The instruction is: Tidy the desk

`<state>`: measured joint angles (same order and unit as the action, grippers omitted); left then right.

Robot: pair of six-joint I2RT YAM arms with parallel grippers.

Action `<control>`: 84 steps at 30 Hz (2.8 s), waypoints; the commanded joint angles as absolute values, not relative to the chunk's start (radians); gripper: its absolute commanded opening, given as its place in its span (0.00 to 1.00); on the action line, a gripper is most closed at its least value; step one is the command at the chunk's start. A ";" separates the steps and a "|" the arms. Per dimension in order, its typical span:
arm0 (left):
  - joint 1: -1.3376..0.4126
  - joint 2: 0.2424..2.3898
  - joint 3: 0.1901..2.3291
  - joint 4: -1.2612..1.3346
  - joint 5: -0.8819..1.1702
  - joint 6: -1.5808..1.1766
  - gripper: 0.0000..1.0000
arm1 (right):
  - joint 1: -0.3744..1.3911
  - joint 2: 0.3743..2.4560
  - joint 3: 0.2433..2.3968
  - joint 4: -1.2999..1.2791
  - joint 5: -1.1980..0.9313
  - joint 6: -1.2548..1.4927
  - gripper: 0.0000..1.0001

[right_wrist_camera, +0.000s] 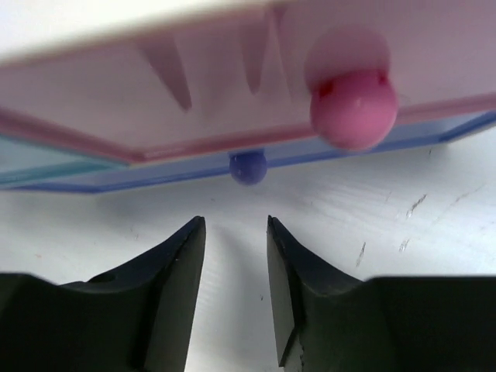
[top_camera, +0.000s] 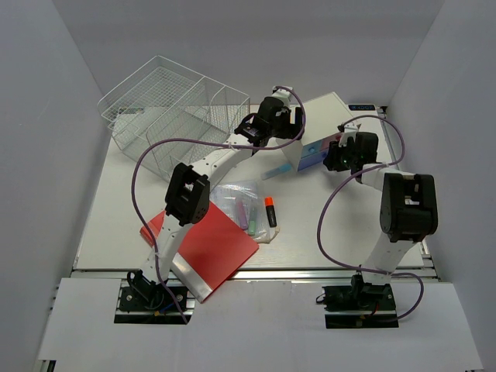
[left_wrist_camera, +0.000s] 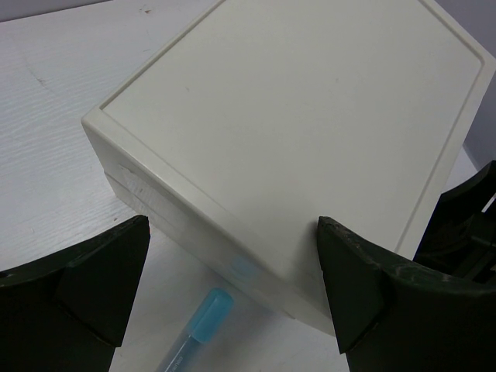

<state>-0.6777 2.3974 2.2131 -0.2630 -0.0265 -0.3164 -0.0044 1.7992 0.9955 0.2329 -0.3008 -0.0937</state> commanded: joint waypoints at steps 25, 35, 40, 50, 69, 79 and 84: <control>-0.680 2.437 2.209 -0.416 -0.032 -0.284 0.96 | -0.003 1.931 1.144 0.296 -0.374 -0.110 0.49; -0.678 2.434 2.204 -0.419 -0.031 -0.278 0.96 | -0.003 1.939 1.144 0.339 -0.396 -0.098 0.41; -0.680 2.434 2.203 -0.420 -0.028 -0.275 0.96 | -0.003 1.936 1.137 0.351 -0.397 -0.089 0.30; -0.680 2.433 2.198 -0.426 -0.041 -0.270 0.96 | -0.003 1.896 1.083 0.373 -0.368 -0.089 0.15; -0.680 2.419 2.191 -0.428 -0.075 -0.304 0.97 | -0.020 1.677 0.936 0.075 -0.288 -0.187 0.05; -0.680 2.415 2.143 -0.382 -0.060 -0.334 0.97 | -0.020 1.553 0.821 -0.048 -0.184 -0.120 0.05; -0.680 2.416 2.143 -0.373 -0.038 -0.345 0.97 | -0.020 1.479 0.763 -0.046 -0.164 -0.077 0.17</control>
